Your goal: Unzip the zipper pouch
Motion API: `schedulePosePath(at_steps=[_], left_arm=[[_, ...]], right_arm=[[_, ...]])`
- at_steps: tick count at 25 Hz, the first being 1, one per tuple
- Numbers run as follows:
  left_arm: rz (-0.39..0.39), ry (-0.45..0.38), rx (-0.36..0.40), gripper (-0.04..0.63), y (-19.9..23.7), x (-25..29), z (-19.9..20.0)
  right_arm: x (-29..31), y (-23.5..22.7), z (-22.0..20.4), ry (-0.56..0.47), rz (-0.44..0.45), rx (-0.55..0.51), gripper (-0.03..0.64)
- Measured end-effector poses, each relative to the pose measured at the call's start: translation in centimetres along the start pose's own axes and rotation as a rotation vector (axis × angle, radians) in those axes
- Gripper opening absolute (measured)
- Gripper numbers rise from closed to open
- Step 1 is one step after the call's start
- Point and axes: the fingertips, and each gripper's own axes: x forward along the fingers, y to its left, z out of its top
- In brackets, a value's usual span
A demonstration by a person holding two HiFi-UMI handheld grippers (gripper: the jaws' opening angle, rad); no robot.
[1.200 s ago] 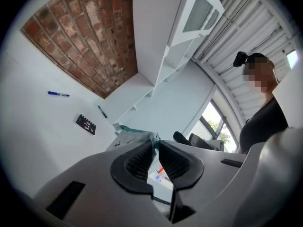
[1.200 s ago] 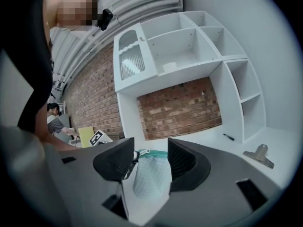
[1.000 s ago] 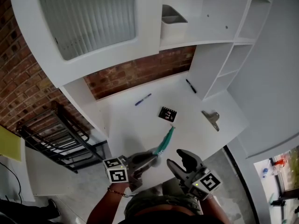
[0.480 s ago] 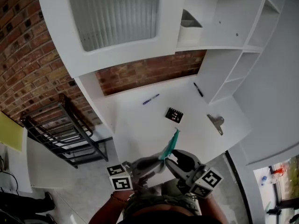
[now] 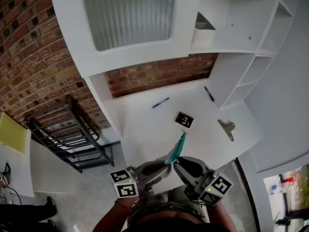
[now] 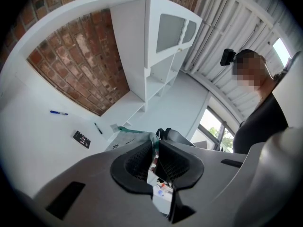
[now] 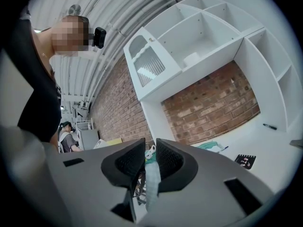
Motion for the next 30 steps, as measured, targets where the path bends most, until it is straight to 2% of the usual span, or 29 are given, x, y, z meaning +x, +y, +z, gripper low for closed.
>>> schedulePosePath(at_steps=[5, 9, 14, 17, 23, 27, 30], left_arm=[[0.009, -0.008, -0.008, 0.044, 0.0, -0.6, 0.3], [0.012, -0.007, -0.011, 0.044, 0.0, -1.2, 0.4], [0.01, -0.001, -0.018, 0.044, -0.2, -1.4, 0.4], [-0.009, -0.007, -0.033, 0.044, -0.6, -1.1, 0.6], [-0.038, -0.012, -0.064, 0.041, -1.1, -0.5, 1.1], [-0.071, 0.006, -0.081, 0.04, -2.1, -0.4, 1.0], [-0.065, 0.008, -0.08, 0.04, -2.5, -0.6, 0.8]], right_arm=[[0.9, 0.9, 0.3, -0.02, 0.024, 0.03, 0.057], [1.0, 0.8, -1.1, 0.038, 0.008, -0.028, 0.015], [1.6, 1.7, 0.1, 0.025, 0.018, -0.089, 0.009], [1.3, 1.7, -0.2, 0.056, 0.008, -0.136, 0.008], [1.0, 1.6, 0.7, 0.024, -0.061, -0.188, 0.008], [0.2, -0.7, 1.9, -0.014, -0.193, -0.184, 0.006], [-0.3, -1.6, 2.4, -0.02, -0.196, -0.185, 0.006]])
